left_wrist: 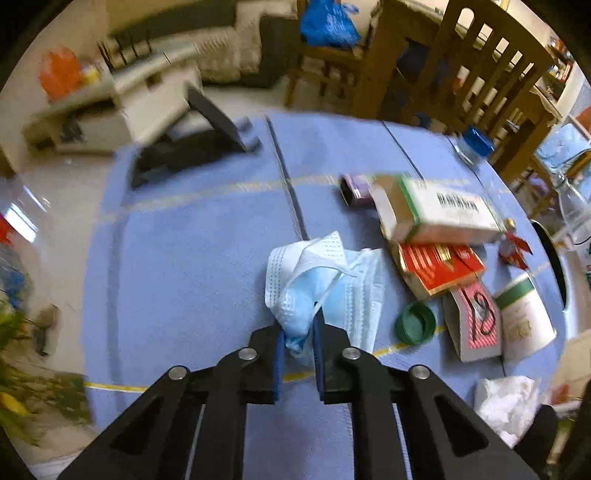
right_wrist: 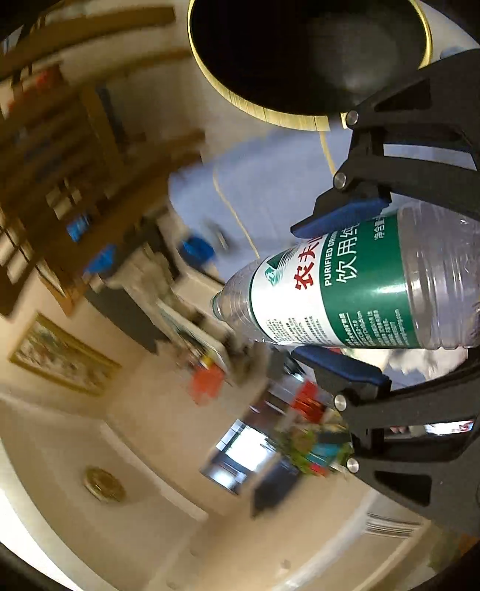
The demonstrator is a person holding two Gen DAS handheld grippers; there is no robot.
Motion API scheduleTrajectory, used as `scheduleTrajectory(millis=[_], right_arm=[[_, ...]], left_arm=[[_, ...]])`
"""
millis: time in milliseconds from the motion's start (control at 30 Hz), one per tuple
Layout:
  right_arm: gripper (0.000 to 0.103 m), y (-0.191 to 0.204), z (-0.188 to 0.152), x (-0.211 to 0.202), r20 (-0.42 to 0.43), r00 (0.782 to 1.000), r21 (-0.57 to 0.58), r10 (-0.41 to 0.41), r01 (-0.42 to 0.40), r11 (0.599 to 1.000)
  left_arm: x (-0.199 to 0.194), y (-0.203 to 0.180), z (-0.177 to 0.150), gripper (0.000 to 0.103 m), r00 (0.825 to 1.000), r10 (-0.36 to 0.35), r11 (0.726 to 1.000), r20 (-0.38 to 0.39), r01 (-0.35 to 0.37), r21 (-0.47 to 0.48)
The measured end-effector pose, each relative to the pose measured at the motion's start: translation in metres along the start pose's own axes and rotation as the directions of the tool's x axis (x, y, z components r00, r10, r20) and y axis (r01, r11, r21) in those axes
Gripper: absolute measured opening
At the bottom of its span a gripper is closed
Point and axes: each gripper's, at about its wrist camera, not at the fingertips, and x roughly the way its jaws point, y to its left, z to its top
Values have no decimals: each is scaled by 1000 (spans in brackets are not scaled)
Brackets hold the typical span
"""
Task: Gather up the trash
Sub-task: 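Drop the water bottle into the black bin with the right gripper while the left drops the mask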
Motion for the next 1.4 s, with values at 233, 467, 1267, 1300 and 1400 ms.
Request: scheduleTrajectory(millis=[233, 467, 1267, 1300, 1400], right_arm=[[59, -62, 43, -49, 115, 984, 84, -137, 128, 988], [59, -107, 39, -61, 117, 949, 118, -293, 280, 953], [97, -145, -53, -157, 248, 885, 255, -393, 332, 908], [97, -144, -56, -159, 245, 886, 254, -394, 334, 908], [97, -134, -63, -151, 228, 894, 216, -386, 340, 915]], left_arm=[[-71, -24, 21, 10, 984, -36, 999, 176, 37, -3], [-98, -111, 41, 10, 962, -192, 976, 196, 166, 141], [20, -463, 58, 83, 909, -416, 792, -40, 383, 476], [24, -458, 56, 83, 903, -424, 799, -63, 406, 445], [11, -437, 44, 83, 909, -411, 811, -66, 397, 429]])
